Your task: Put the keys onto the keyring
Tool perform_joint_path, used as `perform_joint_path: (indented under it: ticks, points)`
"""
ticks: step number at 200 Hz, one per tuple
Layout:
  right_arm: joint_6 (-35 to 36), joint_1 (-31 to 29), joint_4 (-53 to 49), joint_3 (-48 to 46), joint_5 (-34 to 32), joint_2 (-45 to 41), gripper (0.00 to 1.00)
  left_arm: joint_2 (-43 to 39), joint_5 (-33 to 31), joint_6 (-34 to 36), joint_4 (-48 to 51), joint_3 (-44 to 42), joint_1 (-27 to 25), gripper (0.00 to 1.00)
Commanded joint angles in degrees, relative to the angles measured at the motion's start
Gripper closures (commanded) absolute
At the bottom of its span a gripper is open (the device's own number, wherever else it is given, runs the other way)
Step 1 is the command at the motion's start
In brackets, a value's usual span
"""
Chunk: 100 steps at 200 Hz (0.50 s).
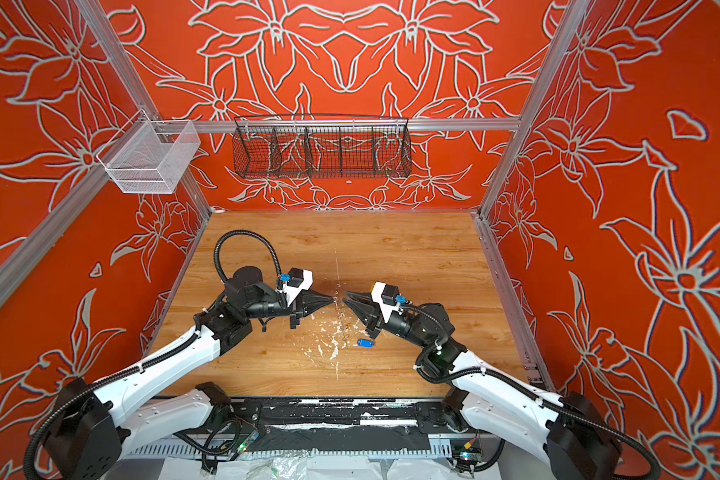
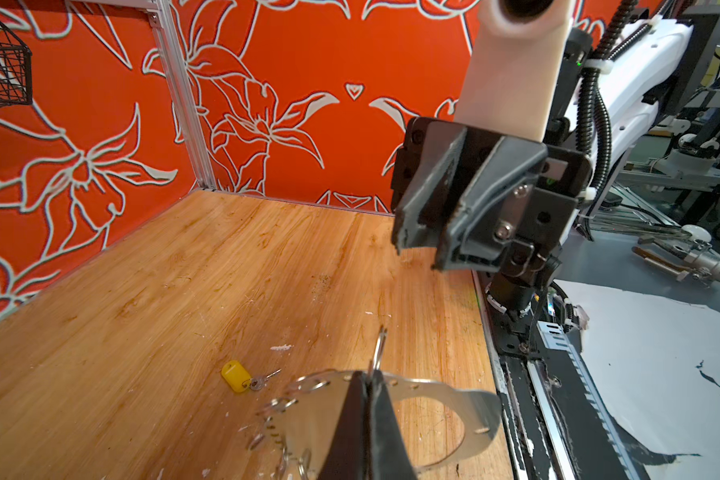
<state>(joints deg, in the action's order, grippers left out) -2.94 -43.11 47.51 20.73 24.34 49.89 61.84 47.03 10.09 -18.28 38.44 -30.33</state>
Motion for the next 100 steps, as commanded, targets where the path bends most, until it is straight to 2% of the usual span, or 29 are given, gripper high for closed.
perform_joint_path:
  ticks: [1, 44, 100]
  points:
    - [4.5, 0.3, -3.5, -2.7, -2.4, -2.2, 0.80, 0.3, 1.8, 0.0, -1.8, 2.3, -0.1, 1.00]
    - [5.6, 0.3, -5.0, -1.7, 5.2, -1.4, 0.74, 0.2, 3.3, 0.2, -2.5, 2.4, -0.1, 1.00]
    - [4.5, 0.3, -5.0, 0.3, 2.7, 1.0, 0.73, 0.6, 4.4, 1.4, -0.1, 3.1, -0.1, 1.00]
